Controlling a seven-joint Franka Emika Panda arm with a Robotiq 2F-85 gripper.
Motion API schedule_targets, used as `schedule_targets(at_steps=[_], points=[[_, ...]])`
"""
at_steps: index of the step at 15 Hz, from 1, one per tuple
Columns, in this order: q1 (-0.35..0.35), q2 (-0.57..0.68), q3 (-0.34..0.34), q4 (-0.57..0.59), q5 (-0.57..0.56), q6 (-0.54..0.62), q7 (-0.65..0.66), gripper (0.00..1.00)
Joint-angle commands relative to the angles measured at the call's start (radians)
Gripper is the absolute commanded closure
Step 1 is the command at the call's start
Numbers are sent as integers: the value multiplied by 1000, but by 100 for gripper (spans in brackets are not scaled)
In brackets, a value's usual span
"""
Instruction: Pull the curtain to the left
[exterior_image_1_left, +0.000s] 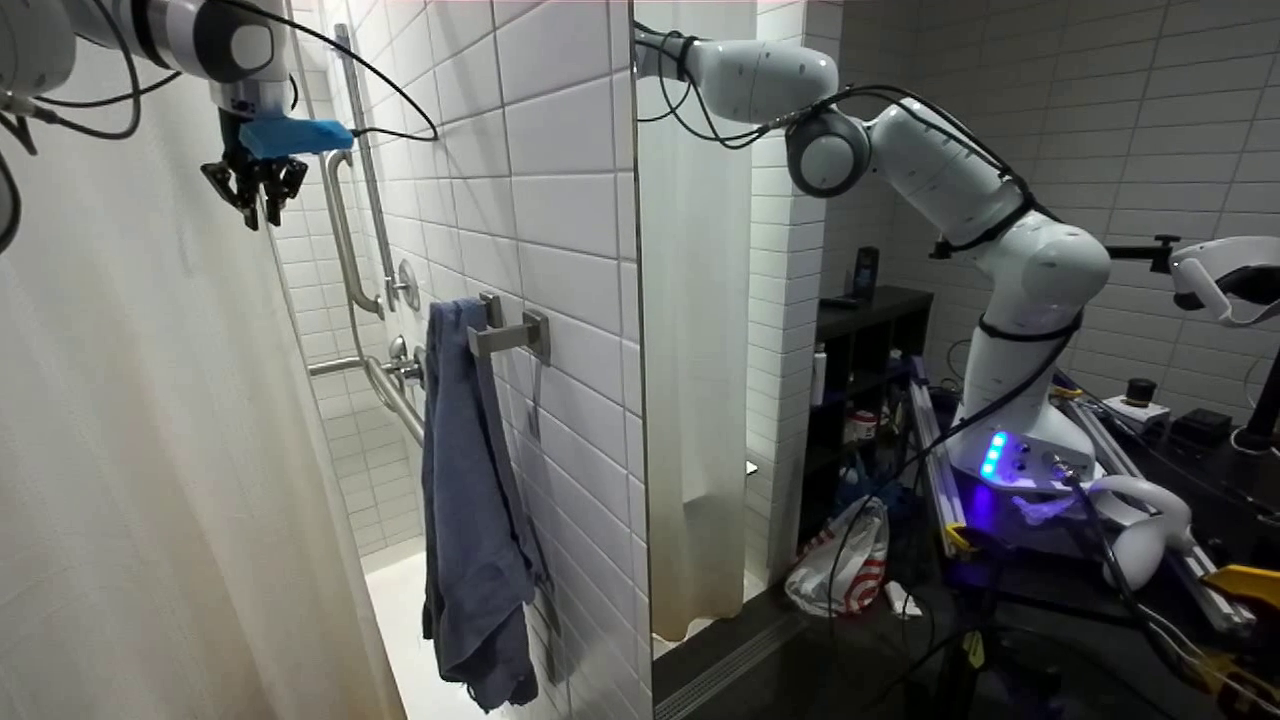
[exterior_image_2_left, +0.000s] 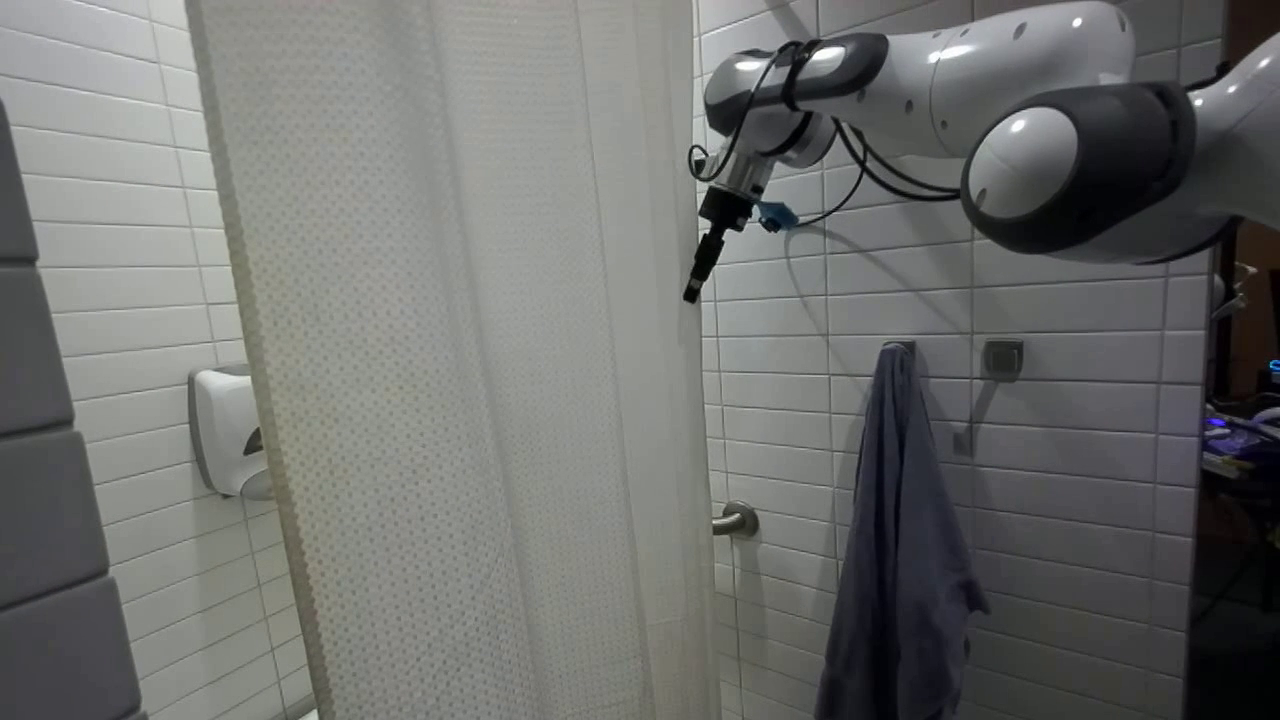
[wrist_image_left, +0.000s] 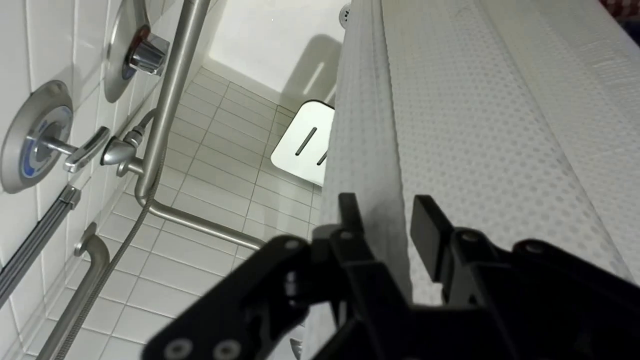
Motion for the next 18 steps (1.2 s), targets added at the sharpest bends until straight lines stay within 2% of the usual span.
schedule_targets(at_steps=[1,8,12,13,16,17,18], points=[[12,21,3,45,-15,-76,-23,98],[90,59,-4,65,-32,-157,-19,99],[106,44,-6,69,-43,-218,-38,99],[112,95,7,165,-67,-270,-27,99],[127,107,5,199,-90,-349,-41,99],[124,33,-6,69,-80,-318,-68,99],[123,32,-3,69,-78,-331,-84,99]])
